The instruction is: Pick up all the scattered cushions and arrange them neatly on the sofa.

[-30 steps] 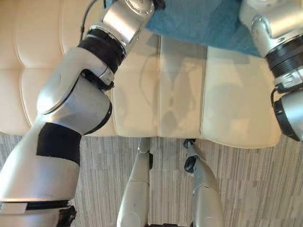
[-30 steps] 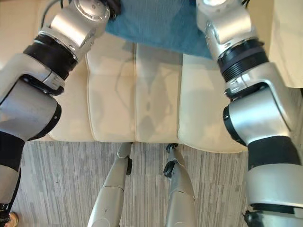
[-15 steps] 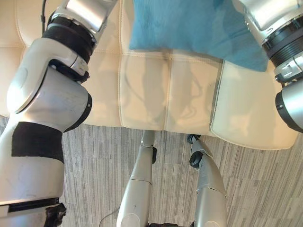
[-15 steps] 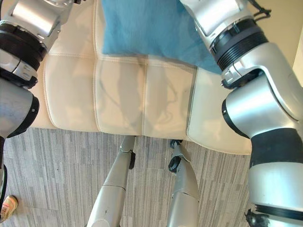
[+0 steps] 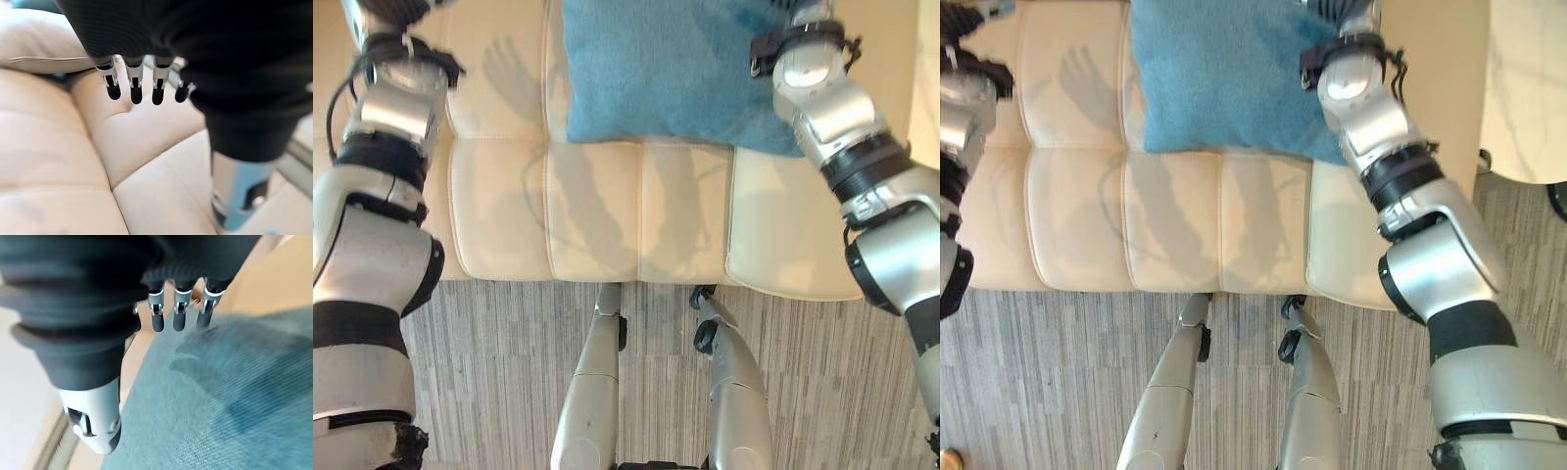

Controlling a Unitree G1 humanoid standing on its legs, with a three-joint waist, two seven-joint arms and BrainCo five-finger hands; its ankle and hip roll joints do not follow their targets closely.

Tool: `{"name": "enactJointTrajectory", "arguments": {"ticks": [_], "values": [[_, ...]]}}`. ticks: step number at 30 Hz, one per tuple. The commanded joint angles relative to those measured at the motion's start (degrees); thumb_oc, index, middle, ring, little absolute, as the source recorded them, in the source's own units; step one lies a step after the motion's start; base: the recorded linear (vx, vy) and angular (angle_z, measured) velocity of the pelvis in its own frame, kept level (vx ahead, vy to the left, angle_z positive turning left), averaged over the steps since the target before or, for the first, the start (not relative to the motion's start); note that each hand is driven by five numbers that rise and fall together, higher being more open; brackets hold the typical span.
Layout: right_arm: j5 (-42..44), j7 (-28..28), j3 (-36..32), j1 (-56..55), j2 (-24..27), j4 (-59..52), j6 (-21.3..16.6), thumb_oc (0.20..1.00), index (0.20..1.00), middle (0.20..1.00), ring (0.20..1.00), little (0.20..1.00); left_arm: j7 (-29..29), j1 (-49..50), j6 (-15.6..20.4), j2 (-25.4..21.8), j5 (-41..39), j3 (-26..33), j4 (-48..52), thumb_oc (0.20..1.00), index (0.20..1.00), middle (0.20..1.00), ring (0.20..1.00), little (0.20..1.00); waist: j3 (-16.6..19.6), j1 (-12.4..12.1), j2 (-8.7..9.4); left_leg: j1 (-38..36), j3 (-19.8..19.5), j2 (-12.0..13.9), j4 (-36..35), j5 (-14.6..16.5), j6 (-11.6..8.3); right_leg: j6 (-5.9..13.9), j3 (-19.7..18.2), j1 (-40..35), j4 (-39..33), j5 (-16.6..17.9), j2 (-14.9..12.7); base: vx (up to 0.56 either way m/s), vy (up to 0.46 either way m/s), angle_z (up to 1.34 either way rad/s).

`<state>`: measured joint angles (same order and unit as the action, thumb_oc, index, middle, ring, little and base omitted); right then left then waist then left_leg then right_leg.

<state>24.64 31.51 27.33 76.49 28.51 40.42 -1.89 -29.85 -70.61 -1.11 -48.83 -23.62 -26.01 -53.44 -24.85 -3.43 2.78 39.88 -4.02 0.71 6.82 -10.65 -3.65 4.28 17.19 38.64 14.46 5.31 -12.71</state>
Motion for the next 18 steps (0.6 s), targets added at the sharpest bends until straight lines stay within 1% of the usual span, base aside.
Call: {"name": "enactJointTrajectory", "arguments": {"ticks": [1,2,3,4,5,6,7,8,9,10,13,14,15,16,18], "values": [[-2.0,-0.8,-7.0,-8.7,0.8,-1.8,-0.7,1.0,1.0,1.0,1.0,1.0,0.5,8.6,3.8,-1.2,1.1,7.3,1.3,1.0,1.0,1.0,1.0,1.0,2.1,-1.2,-0.11,-7.4,4.7,-3.3,1.6,10.7,1.01,2.78,0.7,-10.3,-7.1,-4.8,3.1,0.02,0.012,-0.07],[-2.2,-0.8,-6.9,-9.2,0.7,-2.2,-0.6,1.0,1.0,1.0,1.0,1.0,0.4,9.5,3.7,-1.2,1.3,7.8,1.9,1.0,1.0,1.0,1.0,1.0,2.2,-1.0,-0.22,-7.7,4.7,-3.3,1.4,10.7,1.01,2.79,0.7,-10.6,-7.4,-4.7,3.1,0.04,0.002,-0.03],[-2.9,-1.4,-9.0,-14.1,-0.2,-3.3,-0.6,1.0,1.0,1.0,1.0,1.0,1.0,16.4,4.1,0.5,0.9,12.4,4.2,1.0,1.0,1.0,1.0,1.0,2.7,-1.2,-0.31,-9.9,4.6,-3.3,0.5,10.8,1.14,2.83,0.9,-12.8,-8.2,-4.6,3.3,0.06,0.013,-0.04],[-3.8,-4.0,-11.9,-22.1,-0.6,-5.7,0.6,1.0,1.0,1.0,1.0,1.0,2.7,26.4,4.8,2.3,0.6,18.0,10.0,1.0,1.0,1.0,1.0,1.0,3.5,-1.4,-0.35,-13.5,4.6,-3.2,-0.8,11.2,1.43,2.85,1.0,-16.2,-9.2,-4.7,3.6,0.07,0.018,-0.05],[-4.9,-5.3,-12.7,-26.0,-0.8,-6.5,1.2,1.0,1.0,1.0,1.0,1.0,3.1,31.6,4.5,4.1,0.6,21.0,11.3,1.0,1.0,1.0,1.0,1.0,4.3,-1.3,-0.35,-15.4,4.7,-3.2,-1.7,11.1,1.65,2.9,1.1,-18.1,-10.2,-4.3,3.7,0.08,0.036,-0.07],[-5.9,-6.8,-13.3,-29.4,-0.8,-6.8,1.7,1.0,1.0,1.0,1.0,1.0,4.1,36.2,4.8,5.4,0.9,22.8,13.2,1.0,1.0,1.0,1.0,1.0,5.0,-1.3,-0.15,-17.6,4.9,-3.1,-2.7,11.3,1.73,3.13,1.1,-19.9,-10.8,-4.3,3.9,0.06,0.028,-0.11],[-6.3,-8.9,-14.0,-34.2,-1.7,-7.0,1.7,1.0,1.0,1.0,1.0,1.0,4.9,41.5,5.1,8.9,0.5,25.2,14.6,1.0,1.0,1.0,1.0,1.0,5.9,-1.3,0.03,-20.0,5.2,-2.9,-4.5,10.9,1.7,3.33,1.2,-21.8,-12.1,-3.8,4.1,0.06,0.037,-0.12],[-6.6,-9.4,-14.9,-36.0,-1.8,-7.1,2.1,1.0,1.0,1.0,1.0,1.0,5.1,43.9,4.7,9.3,0.9,26.3,15.4,1.0,1.0,1.0,1.0,1.0,6.9,-1.2,-0.02,-20.9,5.1,-3.0,-5.2,10.8,1.88,3.29,1.2,-22.7,-12.8,-3.5,4.2,0.06,0.035,-0.11],[-7.9,-11.6,-14.5,-39.6,-2.2,-7.3,2.5,1.0,1.0,1.0,1.0,1.0,6.3,47.5,4.8,12.4,0.2,27.3,16.0,1.0,1.0,1.0,1.0,1.0,7.9,-0.9,0.27,-23.2,5.4,-2.8,-7.0,10.6,1.82,3.51,1.2,-24.5,-14.2,-3.2,4.4,0.04,0.028,-0.05],[-9.4,-13.9,-13.6,-42.4,-2.1,-7.1,3.1,1.0,1.0,1.0,1.0,1.0,7.7,49.8,4.3,14.3,0.8,27.2,15.3,1.0,1.0,1.0,1.0,1.0,8.7,-0.7,0.5,-24.9,5.7,-2.7,-8.5,10.1,1.75,3.7,1.4,-26.1,-15.4,-2.7,4.6,0.04,0.038,-0.05],[-13.2,-17.4,-13.2,-48.8,-3.1,-4.4,4.5,1.0,1.0,1.0,1.0,1.0,11.3,55.9,3.3,18.7,1.9,27.2,13.1,1.0,1.0,1.0,1.0,1.0,11.2,-0.2,0.64,-29.4,6.6,-2.8,-11.8,9.6,2.0,4.07,1.0,-29.9,-18.9,-1.5,5.3,-0.01,0.059,-0.13],[-14.1,-17.7,-13.7,-50.9,-4.1,-3.5,4.6,1.0,1.0,1.0,1.0,1.0,11.9,58.6,2.9,20.0,2.8,27.2,13.7,1.0,1.0,1.0,1.0,1.0,12.0,0.0,0.48,-30.3,6.9,-2.8,-11.8,9.8,2.28,4.13,0.7,-30.7,-19.4,-1.2,5.4,-0.01,0.053,-0.16],[-14.1,-17.7,-13.7,-50.9,-4.1,-3.5,4.6,1.0,1.0,1.0,1.0,1.0,11.9,58.6,2.9,20.0,2.8,27.2,13.7,1.0,1.0,1.0,1.0,1.0,12.0,0.0,0.48,-30.2,6.9,-2.8,-11.8,9.8,2.29,4.13,0.7,-30.7,-19.4,-1.2,5.4,-0.05,0.082,-0.17],[-15.3,-18.6,-15.0,-54.4,-5.6,-1.2,5.2,1.0,1.0,1.0,1.0,1.0,13.8,61.2,2.2,22.5,3.8,27.0,11.9,1.0,1.0,1.0,1.0,1.0,13.2,0.3,0.06,-31.9,7.7,-2.7,-11.8,10.3,2.39,4.31,0.2,-32.1,-19.5,-1.2,5.5,-0.06,0.087,-0.24],[-15.8,-19.0,-17.3,-58.0,-7.0,1.5,5.3,1.0,1.0,1.0,1.0,1.0,14.8,64.4,1.7,24.8,4.9,26.8,10.5,1.0,1.0,1.0,1.0,1.0,15.2,1.0,-0.22,-33.4,8.4,-2.7,-11.8,11.0,2.72,4.51,-0.4,-33.3,-19.5,-1.3,5.5,-0.05,0.097,-0.27]]}}
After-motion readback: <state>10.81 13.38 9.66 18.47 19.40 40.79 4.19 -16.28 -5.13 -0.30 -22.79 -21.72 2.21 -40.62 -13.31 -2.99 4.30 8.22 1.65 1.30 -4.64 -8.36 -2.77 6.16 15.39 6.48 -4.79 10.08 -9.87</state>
